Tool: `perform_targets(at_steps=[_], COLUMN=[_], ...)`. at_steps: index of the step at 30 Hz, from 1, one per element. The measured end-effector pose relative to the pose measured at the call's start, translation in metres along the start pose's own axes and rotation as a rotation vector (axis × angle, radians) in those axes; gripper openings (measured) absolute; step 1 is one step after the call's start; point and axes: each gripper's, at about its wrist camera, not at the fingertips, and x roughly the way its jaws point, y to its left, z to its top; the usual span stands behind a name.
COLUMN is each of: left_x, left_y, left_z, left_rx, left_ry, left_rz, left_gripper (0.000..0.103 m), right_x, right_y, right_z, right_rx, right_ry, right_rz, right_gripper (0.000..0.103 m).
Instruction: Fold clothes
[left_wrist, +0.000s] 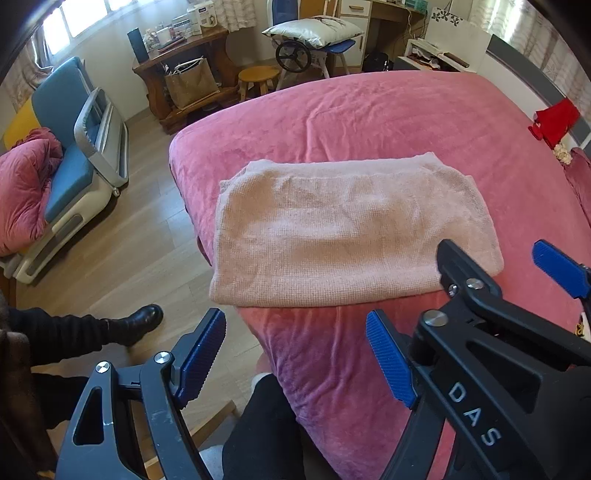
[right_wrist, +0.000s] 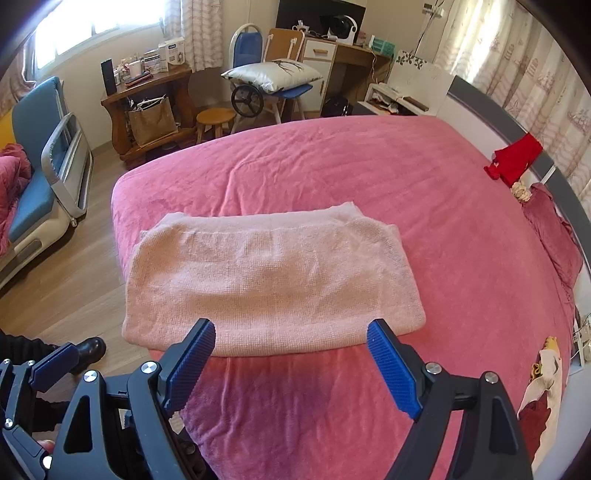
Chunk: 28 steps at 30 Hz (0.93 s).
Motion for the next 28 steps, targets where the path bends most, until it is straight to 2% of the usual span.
perform_targets(at_steps=[9,14,18,25,28], left_x=[0.004,0.008,0.005,-0.004,-0.001], left_y=[0.003,0.007,0.005,0.004,0.006], left_z=[0.001,-0.001,-0.001,0.000,0.003], left_rx=[-0.021,-0.069,-0.070,-0.062,-0.058], left_ry=[0.039,0.066,0.042,-0.045,-0.033], left_rz=[0.030,-0.027,-0.012,0.031,0.027], left_gripper=[0.080,0.080,0.080,0.080,0.080], right_x=[-0.002,-0.003,-0.003,-0.004,-0.002], right_y=[-0.001,-0.001,-0.002,0.000,0.000], right_z=[0.000,0.002,0.003,0.000,-0.001], right_rx=[0.000,-0.004,-0.001,0.006,0.003], right_ry=[-0.016,-0.023,-0.024,-0.025,-0.018], right_rz=[-0.004,0.004,0.011,0.015,0.014], right_gripper=[0.086,0.086,0.086,0.086,0.086])
